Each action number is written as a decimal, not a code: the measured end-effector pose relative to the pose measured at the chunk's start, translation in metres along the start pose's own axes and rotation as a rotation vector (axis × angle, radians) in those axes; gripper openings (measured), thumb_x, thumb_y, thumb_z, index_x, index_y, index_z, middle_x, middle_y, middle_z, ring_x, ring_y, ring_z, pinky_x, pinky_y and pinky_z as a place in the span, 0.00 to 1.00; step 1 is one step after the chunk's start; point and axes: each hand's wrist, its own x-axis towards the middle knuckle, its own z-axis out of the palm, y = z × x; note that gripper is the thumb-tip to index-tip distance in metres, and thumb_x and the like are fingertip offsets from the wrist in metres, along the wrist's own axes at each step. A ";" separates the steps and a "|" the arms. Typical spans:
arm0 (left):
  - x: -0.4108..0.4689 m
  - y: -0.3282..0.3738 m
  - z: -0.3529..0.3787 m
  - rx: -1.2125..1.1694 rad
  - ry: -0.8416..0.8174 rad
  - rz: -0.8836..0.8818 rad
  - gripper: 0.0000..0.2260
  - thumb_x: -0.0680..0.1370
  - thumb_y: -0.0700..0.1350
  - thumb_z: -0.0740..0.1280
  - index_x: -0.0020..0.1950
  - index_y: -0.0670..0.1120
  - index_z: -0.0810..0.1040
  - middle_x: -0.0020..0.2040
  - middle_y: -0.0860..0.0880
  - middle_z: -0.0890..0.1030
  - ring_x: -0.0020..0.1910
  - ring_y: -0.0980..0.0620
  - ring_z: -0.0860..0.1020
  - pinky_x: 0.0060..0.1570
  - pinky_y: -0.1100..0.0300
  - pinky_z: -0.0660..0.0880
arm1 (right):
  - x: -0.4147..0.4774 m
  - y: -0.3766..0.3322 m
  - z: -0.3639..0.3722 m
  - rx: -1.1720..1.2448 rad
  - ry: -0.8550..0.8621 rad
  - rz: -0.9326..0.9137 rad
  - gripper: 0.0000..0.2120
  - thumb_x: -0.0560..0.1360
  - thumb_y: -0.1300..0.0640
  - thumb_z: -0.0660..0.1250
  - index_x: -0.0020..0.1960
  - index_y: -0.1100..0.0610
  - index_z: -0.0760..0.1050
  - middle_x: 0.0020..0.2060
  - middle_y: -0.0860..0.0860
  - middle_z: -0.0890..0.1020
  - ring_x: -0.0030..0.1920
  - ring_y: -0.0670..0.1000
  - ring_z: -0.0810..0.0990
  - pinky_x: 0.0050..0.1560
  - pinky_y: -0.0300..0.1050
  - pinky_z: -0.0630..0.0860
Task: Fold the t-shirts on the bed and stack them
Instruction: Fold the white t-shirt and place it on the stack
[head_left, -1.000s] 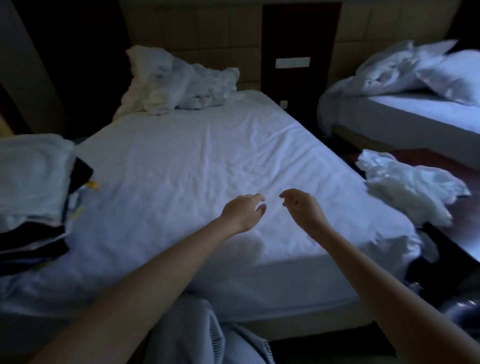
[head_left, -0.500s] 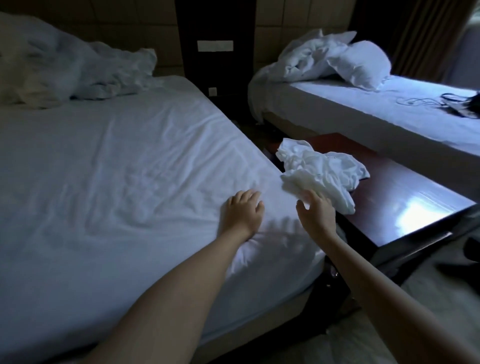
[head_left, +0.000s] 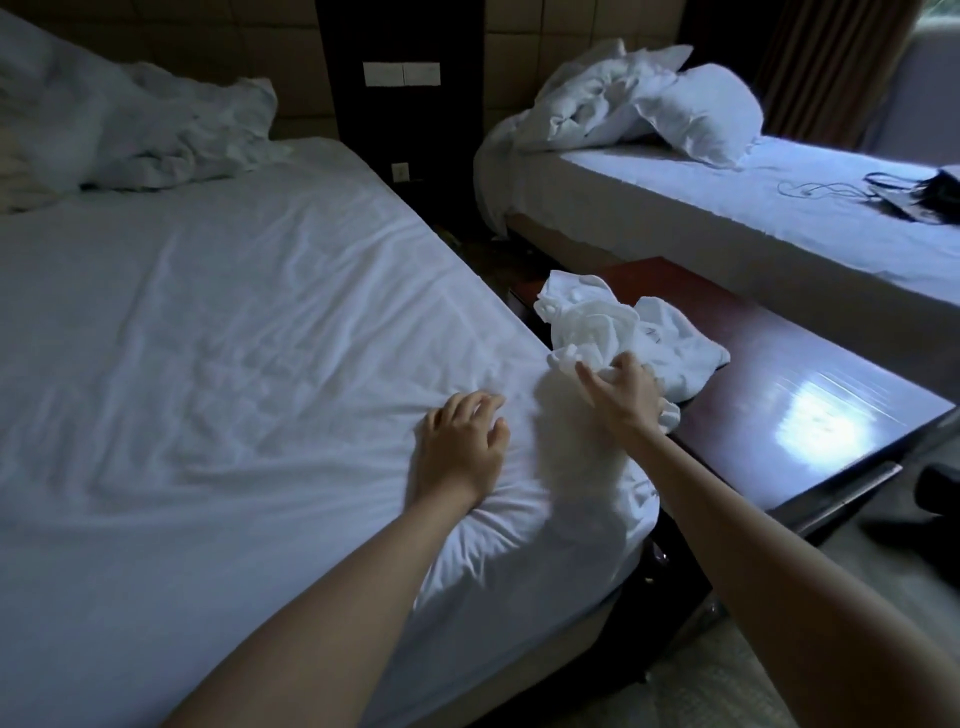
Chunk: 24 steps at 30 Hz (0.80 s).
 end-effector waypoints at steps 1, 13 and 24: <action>0.000 0.001 -0.001 -0.001 0.004 0.002 0.28 0.72 0.57 0.46 0.62 0.51 0.77 0.63 0.53 0.77 0.65 0.52 0.71 0.61 0.55 0.64 | -0.004 -0.010 0.000 0.078 0.015 -0.036 0.16 0.73 0.42 0.64 0.42 0.55 0.70 0.49 0.60 0.76 0.55 0.63 0.73 0.56 0.55 0.69; 0.000 -0.005 -0.059 -1.149 -0.335 -0.488 0.10 0.82 0.46 0.58 0.49 0.46 0.78 0.46 0.47 0.80 0.46 0.52 0.78 0.50 0.63 0.74 | -0.154 -0.059 0.037 0.384 -0.139 -0.409 0.10 0.74 0.57 0.67 0.36 0.55 0.70 0.34 0.48 0.71 0.39 0.54 0.73 0.43 0.54 0.71; -0.006 -0.045 -0.147 -1.109 0.266 -0.761 0.15 0.79 0.34 0.54 0.35 0.47 0.69 0.34 0.48 0.73 0.33 0.52 0.71 0.33 0.61 0.70 | -0.198 -0.100 0.017 0.231 -0.334 -0.559 0.21 0.74 0.59 0.66 0.66 0.53 0.69 0.57 0.51 0.76 0.54 0.54 0.77 0.50 0.43 0.72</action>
